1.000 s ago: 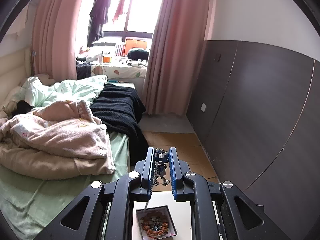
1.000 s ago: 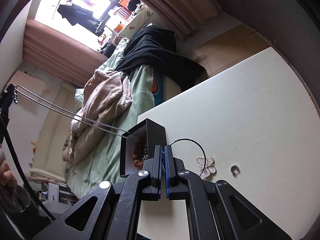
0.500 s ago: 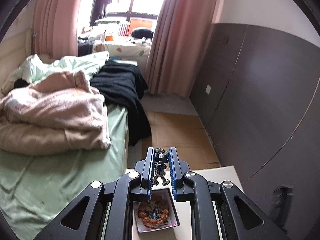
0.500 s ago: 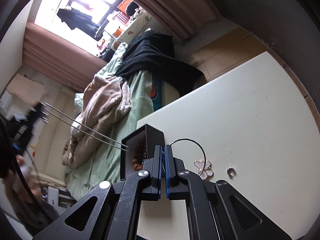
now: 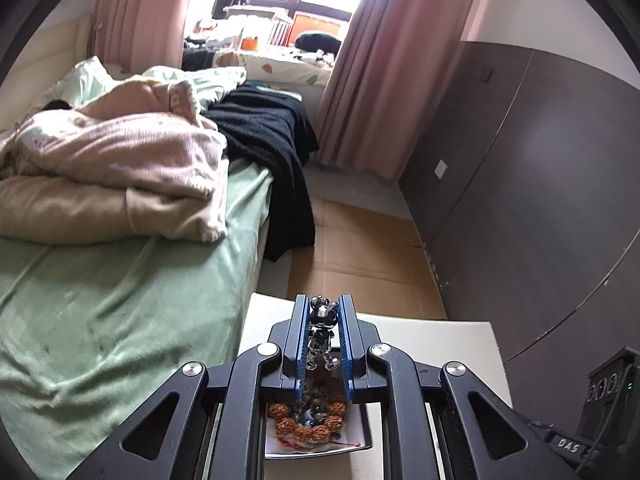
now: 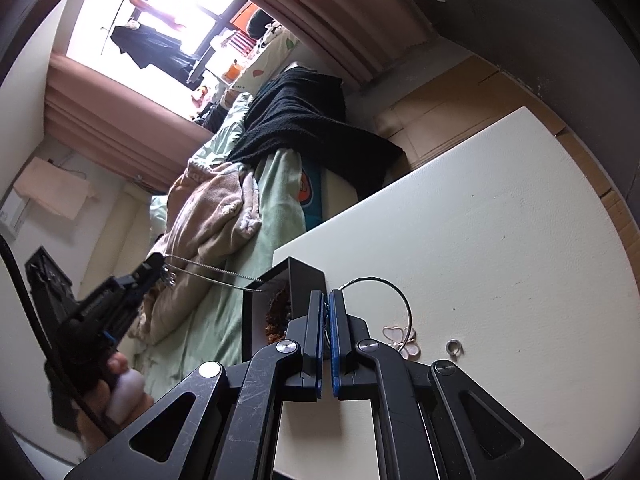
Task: Organize jewelry
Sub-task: 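Lower the chain into the box with the left gripper while the right gripper drops the hoop in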
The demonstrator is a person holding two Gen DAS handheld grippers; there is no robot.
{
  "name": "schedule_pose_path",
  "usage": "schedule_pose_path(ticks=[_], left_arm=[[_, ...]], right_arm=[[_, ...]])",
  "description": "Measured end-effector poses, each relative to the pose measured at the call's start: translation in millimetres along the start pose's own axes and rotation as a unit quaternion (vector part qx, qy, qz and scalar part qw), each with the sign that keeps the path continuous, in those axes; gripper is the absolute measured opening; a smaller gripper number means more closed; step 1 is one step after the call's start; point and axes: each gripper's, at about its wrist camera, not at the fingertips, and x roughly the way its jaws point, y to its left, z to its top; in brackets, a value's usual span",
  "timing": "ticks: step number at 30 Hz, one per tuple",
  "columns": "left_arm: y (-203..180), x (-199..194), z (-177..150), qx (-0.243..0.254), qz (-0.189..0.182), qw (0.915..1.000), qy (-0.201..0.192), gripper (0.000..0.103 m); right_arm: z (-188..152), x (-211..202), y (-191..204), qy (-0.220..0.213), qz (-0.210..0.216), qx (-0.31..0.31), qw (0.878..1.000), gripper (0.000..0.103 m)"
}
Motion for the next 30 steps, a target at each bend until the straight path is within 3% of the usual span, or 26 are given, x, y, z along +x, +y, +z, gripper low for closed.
schedule_pose_path(ticks=[18, 28, 30], left_arm=[[29, 36, -19, -0.026, -0.021, 0.9975, 0.062, 0.015], [46, 32, -19, -0.056, -0.039, 0.9956, 0.065, 0.016], [48, 30, -18, -0.057, -0.042, 0.9951, 0.069, 0.027]], right_arm=[[-10, 18, 12, 0.013, -0.027, -0.020, 0.999, 0.004], [-17, 27, 23, 0.013, -0.013, -0.028, 0.999, 0.004], [-17, 31, 29, 0.017, -0.008, -0.035, 0.999, 0.004]])
